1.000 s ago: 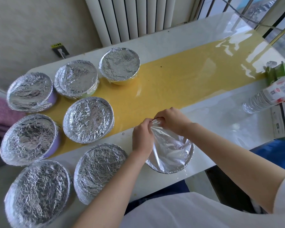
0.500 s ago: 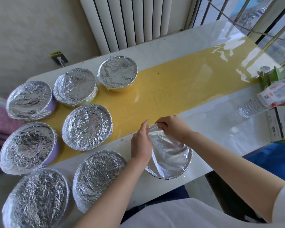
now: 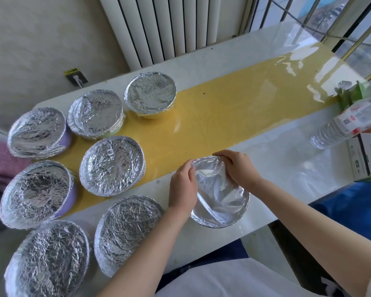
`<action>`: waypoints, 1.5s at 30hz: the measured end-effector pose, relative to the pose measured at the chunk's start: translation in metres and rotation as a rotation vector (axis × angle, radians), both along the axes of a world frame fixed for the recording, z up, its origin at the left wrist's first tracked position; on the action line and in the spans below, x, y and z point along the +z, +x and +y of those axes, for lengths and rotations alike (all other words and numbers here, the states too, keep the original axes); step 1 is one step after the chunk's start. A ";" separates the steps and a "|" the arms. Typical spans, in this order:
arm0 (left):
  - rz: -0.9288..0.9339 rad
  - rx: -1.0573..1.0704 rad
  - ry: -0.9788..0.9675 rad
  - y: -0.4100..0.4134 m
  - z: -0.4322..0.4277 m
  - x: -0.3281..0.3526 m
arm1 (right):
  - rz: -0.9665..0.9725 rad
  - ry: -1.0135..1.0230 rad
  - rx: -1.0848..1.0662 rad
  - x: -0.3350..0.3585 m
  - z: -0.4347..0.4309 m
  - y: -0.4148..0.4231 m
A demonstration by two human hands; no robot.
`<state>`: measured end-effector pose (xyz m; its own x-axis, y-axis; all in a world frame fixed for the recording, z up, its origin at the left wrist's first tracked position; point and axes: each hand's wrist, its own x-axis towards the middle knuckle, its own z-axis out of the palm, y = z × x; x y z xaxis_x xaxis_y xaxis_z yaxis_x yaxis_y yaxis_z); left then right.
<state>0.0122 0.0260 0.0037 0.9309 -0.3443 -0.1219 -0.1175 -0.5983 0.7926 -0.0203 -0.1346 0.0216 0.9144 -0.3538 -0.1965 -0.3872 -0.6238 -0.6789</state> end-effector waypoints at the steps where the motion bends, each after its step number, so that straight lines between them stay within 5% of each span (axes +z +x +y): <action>1: -0.004 0.009 0.003 0.002 -0.001 -0.001 | -0.001 -0.015 -0.002 -0.001 0.000 0.001; 7: -0.043 0.042 0.012 0.006 -0.006 -0.003 | 0.138 -0.163 0.151 0.004 -0.005 0.018; 18: -0.069 0.102 0.027 0.007 -0.008 -0.006 | 0.030 -0.125 0.249 -0.001 -0.002 0.024; 27: -0.047 0.172 -0.015 0.005 -0.009 -0.008 | 0.117 0.358 -0.192 -0.012 -0.008 0.001; 34: 0.106 0.102 -0.069 0.010 -0.006 -0.009 | 0.087 0.346 -0.151 -0.007 -0.006 -0.002; 45: 0.183 0.045 -0.032 0.010 -0.004 -0.001 | 0.024 0.330 -0.365 -0.031 -0.002 -0.026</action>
